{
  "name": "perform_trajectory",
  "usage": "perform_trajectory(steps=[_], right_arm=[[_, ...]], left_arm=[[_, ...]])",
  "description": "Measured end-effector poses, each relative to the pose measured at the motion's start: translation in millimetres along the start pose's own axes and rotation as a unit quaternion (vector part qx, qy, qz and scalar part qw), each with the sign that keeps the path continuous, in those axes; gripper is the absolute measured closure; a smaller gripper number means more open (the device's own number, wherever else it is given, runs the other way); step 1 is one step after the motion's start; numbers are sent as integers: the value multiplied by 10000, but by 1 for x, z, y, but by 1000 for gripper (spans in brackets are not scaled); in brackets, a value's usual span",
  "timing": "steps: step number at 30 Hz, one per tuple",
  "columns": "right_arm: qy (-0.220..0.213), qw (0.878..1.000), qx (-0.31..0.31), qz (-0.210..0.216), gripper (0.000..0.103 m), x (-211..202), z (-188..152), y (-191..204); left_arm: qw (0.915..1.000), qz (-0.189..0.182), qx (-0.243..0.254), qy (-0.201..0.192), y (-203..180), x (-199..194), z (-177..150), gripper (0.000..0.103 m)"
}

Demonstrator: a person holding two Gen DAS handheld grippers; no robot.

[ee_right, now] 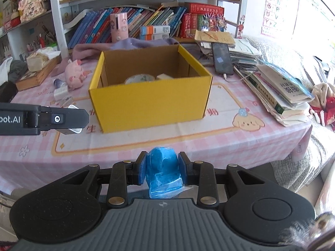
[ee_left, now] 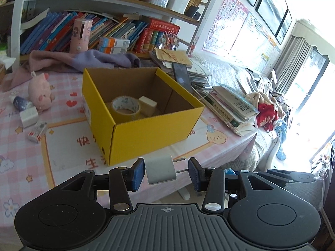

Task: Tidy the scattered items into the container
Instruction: 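Lift the white plug and blue bag and carry both toward the yellow box, then lower the white plug and blue bag into the box and open both tools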

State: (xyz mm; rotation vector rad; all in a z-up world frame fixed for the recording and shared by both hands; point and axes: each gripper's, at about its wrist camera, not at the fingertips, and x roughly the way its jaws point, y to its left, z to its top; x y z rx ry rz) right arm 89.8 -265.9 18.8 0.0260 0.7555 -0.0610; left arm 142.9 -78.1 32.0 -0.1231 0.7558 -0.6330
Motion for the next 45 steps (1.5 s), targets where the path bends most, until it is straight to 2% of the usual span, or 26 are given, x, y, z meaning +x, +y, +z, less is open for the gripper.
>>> perform_trajectory(steps=[13, 17, 25, 32, 37, 45], right_arm=[[-704, 9973, -43, 190, 74, 28, 75, -29], [-755, 9964, -232, 307, 74, 47, 101, -38], [-722, 9924, -680, 728, 74, 92, 138, -49], [-479, 9842, -1266, 1144, 74, 142, 163, -51], [-16, 9771, -1611, 1389, 73, 182, 166, -49], [447, 9560, -2444, 1561, 73, 220, 161, -35]], left_arm=[[9988, 105, 333, -330, -3, 42, 59, 59], [9987, 256, 216, -386, 0, 58, 76, 59], [9962, 811, 63, -308, 7, 93, 96, 59], [9915, 1298, -31, -52, 12, 125, 102, 59], [9877, 1543, 6, 249, 16, 149, 101, 59], [9809, 1793, 263, 714, 16, 180, 94, 59]])
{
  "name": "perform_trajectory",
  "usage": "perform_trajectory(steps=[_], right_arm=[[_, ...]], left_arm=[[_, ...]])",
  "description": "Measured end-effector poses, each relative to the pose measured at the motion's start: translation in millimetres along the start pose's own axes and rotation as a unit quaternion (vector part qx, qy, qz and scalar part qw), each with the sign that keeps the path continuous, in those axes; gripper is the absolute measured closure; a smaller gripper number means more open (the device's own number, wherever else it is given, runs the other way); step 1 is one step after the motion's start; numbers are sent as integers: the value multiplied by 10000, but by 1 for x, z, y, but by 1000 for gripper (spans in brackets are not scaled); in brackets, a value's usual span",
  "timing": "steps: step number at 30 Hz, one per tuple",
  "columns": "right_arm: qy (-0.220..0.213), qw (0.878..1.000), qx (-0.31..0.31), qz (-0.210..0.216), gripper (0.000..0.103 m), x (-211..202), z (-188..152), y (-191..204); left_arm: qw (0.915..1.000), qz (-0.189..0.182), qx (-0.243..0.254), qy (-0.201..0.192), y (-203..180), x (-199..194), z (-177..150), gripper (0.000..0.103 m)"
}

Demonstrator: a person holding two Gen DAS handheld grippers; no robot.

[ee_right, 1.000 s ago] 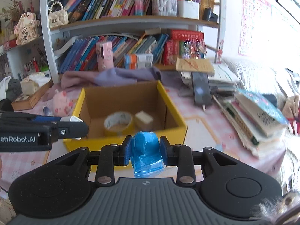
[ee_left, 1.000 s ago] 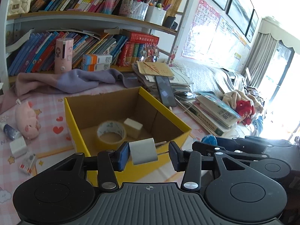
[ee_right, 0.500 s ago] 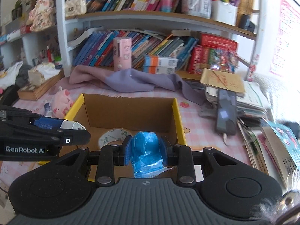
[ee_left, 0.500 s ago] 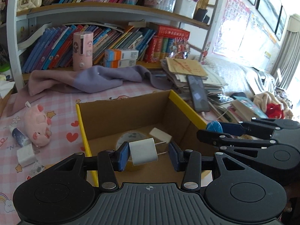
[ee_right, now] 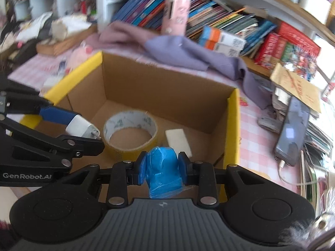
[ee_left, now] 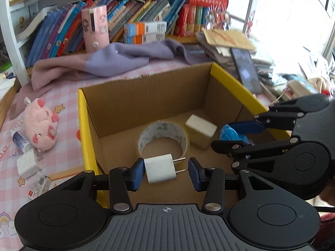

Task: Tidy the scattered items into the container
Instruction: 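Lower the white plug and blue bag into the box and open both tools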

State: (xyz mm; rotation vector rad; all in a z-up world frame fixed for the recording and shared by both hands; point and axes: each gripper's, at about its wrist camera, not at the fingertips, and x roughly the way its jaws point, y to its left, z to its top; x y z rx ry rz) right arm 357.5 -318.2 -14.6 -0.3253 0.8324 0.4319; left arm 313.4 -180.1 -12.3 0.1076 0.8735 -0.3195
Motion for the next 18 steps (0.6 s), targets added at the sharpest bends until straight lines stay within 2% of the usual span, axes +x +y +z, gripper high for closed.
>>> perform_trajectory(steps=[4, 9, 15, 18], right_arm=[[283, 9992, -228, 152, 73, 14, -2, 1], [514, 9980, -77, 363, 73, 26, -3, -4], [519, 9979, -94, 369, 73, 26, -3, -4], [472, 9982, -60, 368, 72, 24, -2, -4]], left_arm=[[9995, 141, 285, 71, -6, 6, -1, 59], [9980, 263, 551, 133, -12, 10, -2, 59], [9978, 297, 580, 116, -13, 10, -1, 59], [9984, 356, 444, -9, -11, 7, -3, 57]])
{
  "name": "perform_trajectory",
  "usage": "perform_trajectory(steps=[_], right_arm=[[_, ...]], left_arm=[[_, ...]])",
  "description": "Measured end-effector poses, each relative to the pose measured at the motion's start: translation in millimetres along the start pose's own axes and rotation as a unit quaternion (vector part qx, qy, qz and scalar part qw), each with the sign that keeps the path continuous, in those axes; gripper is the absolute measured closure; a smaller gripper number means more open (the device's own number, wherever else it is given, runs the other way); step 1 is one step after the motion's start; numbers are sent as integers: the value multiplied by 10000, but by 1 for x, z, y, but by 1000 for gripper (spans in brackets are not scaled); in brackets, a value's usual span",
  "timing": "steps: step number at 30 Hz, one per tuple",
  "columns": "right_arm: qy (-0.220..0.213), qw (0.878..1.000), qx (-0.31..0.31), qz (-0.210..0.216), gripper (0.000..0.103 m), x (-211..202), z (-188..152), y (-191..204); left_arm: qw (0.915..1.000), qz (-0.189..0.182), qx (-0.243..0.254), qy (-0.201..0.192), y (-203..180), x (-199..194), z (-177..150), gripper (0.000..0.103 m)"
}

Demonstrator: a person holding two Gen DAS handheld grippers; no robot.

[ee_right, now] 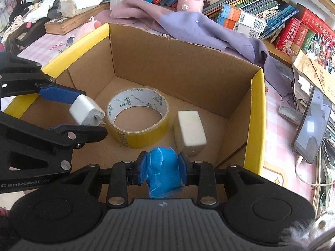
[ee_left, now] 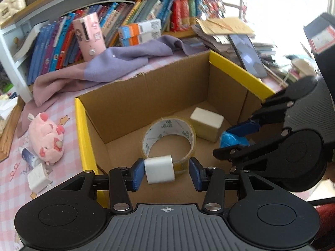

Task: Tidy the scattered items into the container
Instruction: 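Lower the white plug and blue bag into the box and open both tools, then withdraw both tools up and away from the yellow box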

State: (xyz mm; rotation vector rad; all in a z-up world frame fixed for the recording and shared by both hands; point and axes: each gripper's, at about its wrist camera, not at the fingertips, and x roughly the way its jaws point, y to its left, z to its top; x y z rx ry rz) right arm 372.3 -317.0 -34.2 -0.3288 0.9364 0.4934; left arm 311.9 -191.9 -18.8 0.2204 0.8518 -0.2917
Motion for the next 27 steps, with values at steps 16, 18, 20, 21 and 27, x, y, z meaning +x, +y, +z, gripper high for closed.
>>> perform_trajectory(steps=[16, 18, 20, 21, 27], right_arm=[[-1122, 9920, 546, -183, 55, -55, -3, 5], [-1276, 9897, 609, -201, 55, -62, -4, 7], [-1425, 9874, 634, -262, 55, -69, -5, 12], [-1510, 9859, 633, -332, 55, -73, -7, 14], [-1814, 9790, 750, -543, 53, -94, -16, 29]], left_arm=[[9919, 551, -501, -1032, 14, -61, -2, 18], [9898, 630, -607, -1122, 17, -68, -5, 16], [9878, 732, -662, -1208, 18, -75, -9, 15], [9864, 812, -688, -1255, 18, -78, -12, 14], [9794, 881, -1168, -1390, 25, -96, -30, 9]])
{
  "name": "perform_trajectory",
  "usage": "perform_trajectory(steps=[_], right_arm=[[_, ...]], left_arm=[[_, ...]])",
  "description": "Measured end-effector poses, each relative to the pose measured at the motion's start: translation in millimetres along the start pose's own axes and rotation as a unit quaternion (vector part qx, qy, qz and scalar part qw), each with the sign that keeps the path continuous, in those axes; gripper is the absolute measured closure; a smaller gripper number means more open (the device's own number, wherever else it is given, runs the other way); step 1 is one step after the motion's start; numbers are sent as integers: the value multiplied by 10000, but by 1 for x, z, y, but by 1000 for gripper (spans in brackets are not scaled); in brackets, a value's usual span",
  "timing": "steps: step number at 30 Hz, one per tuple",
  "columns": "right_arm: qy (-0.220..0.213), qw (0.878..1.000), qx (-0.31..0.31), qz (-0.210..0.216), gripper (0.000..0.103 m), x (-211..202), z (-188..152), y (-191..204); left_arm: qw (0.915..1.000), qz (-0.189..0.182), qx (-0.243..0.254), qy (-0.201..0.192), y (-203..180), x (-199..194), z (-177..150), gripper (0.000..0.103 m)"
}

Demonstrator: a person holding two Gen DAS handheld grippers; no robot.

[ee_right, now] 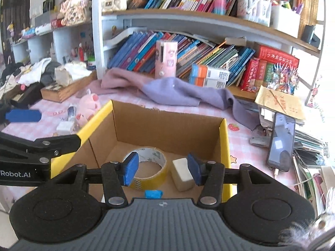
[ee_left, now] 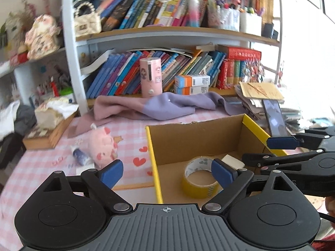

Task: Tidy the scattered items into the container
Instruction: 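Withdraw both tools up and away from the yellow box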

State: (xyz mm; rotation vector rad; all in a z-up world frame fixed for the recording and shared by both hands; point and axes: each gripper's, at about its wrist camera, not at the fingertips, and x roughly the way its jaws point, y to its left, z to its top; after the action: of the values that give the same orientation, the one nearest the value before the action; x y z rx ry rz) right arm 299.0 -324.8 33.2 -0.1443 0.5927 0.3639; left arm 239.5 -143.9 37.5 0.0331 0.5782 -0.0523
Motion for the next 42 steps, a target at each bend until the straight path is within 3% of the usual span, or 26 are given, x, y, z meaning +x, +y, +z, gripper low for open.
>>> perform_trajectory(steps=[11, 23, 31, 35, 42], right_arm=[[-261, 9979, 238, -548, 50, -37, -8, 34], [-532, 9884, 667, -1258, 50, -88, -30, 100], [-342, 9807, 920, -1690, 51, -129, -71, 161], [-125, 9783, 1079, -1766, 51, -145, -99, 190], [182, 9739, 1254, -1883, 50, -164, -119, 211]], left_arm=[[9996, -113, -125, -205, 36, -33, -11, 9], [9978, -454, 97, -480, 83, -86, -40, 8], [9965, -766, 186, -275, 117, -124, -75, 8], [9958, -882, 256, 15, 128, -138, -98, 8], [9952, -911, 198, 291, 139, -154, -115, 8]])
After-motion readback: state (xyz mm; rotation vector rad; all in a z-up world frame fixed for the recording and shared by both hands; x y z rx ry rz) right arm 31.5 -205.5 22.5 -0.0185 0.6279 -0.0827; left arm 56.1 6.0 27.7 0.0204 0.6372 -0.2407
